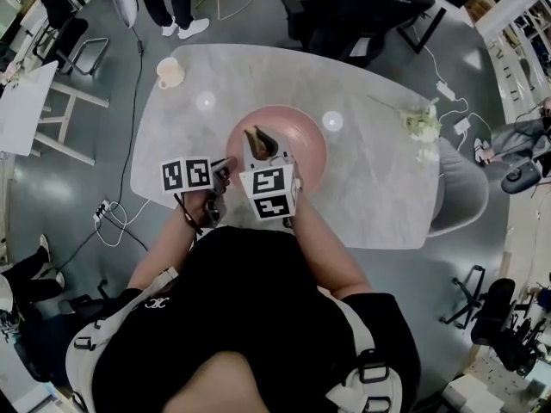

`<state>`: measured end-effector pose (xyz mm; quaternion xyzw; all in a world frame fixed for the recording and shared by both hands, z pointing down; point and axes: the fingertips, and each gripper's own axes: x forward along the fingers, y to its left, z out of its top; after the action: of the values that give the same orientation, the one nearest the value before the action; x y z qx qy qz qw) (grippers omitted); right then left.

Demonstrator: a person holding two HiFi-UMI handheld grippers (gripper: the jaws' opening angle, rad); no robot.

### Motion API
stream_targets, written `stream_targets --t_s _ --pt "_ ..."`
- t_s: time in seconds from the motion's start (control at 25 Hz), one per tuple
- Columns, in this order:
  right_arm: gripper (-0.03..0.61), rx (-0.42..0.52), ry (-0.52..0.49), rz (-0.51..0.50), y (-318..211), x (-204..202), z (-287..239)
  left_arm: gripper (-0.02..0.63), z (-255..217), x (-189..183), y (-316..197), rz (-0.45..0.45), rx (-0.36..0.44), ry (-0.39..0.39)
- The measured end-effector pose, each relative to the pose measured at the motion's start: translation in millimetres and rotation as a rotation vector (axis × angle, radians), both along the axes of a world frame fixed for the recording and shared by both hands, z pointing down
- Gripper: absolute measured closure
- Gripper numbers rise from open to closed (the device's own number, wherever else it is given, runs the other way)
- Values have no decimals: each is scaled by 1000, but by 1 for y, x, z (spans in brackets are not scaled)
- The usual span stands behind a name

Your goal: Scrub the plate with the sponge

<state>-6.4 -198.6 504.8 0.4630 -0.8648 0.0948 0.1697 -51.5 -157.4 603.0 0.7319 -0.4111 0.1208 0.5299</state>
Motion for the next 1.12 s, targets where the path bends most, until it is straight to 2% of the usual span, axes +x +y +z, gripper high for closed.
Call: stream_targets --t_s 0.16,0.32,0.56,0.76,0.92,1.12 --pt "515 -33 84 -128 10 -22 23 590 -4 1 0 9 14 9" --pt "515 -48 158 -120 7 -23 38 589 -16 2 1 31 46 23" --pt "515 -21 243 -123 2 -19 36 589 -29 11 5 128 111 14" --pt "515 -9 265 -70 -7 -5 28 588 -35 21 5 153 118 63" --pt "515 -24 254 -34 -14 12 25 580 -42 29 6 173 136 73" --pt "515 -47 231 67 -34 39 25 567 -47 24 6 179 154 91"
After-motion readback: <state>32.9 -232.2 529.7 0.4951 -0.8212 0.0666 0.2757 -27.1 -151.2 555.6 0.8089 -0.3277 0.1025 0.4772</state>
